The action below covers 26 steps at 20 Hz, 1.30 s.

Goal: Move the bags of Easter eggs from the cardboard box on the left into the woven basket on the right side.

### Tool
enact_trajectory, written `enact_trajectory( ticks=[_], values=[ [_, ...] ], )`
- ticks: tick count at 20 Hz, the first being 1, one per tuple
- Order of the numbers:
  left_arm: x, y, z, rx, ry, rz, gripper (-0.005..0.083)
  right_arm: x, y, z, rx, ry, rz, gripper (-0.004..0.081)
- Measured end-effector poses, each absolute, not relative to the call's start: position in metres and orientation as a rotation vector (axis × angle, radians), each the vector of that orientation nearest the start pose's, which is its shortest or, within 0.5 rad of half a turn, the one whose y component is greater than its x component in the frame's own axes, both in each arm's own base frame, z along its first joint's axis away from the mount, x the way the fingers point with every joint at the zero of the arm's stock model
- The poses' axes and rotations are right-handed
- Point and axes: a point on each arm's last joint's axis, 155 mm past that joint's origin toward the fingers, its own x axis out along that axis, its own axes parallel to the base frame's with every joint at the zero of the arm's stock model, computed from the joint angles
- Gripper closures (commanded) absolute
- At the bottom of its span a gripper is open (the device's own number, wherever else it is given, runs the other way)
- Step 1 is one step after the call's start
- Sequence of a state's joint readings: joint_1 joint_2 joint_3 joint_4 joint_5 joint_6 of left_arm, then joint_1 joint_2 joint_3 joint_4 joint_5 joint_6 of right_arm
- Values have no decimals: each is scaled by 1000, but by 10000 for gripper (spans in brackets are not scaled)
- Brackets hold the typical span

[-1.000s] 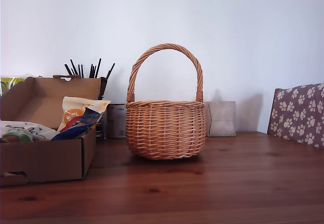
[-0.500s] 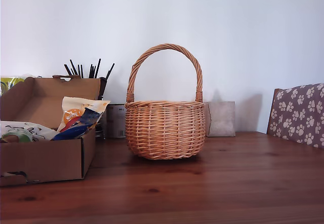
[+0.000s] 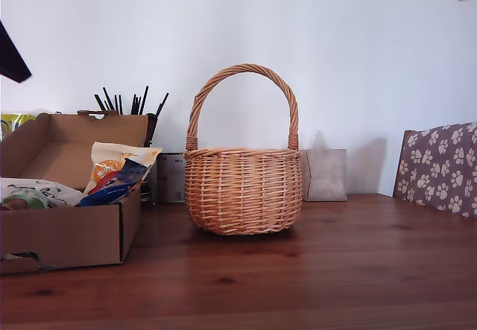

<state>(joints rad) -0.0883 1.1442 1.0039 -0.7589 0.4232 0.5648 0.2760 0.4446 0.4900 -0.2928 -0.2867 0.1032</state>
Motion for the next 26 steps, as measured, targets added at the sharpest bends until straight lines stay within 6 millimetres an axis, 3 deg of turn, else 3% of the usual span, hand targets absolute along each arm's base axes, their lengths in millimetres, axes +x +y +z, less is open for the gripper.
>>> enact_trajectory(
  ticks=[3, 5, 9, 11, 15, 20, 26],
  values=[
    [331, -78, 168, 484, 780, -596, -17, 239, 122, 224, 101, 297, 545, 782],
    [342, -72, 149, 494, 833, -571, -17, 239, 122, 223, 101, 299, 545, 782],
    [352, -61, 102, 390, 1012, -479, -16, 240, 122, 222, 76, 298, 548, 782],
    [358, -60, 90, 323, 1063, -435, -16, 240, 122, 222, 76, 298, 548, 782],
    [370, -55, 81, 259, 1095, -357, -16, 241, 122, 224, 75, 291, 549, 782],
    [369, -56, 56, 227, 1172, -329, -16, 243, 123, 232, 75, 257, 551, 782],
    [368, -56, 51, 232, 1188, -319, 2, 243, 123, 234, 75, 247, 551, 782]
  ],
)
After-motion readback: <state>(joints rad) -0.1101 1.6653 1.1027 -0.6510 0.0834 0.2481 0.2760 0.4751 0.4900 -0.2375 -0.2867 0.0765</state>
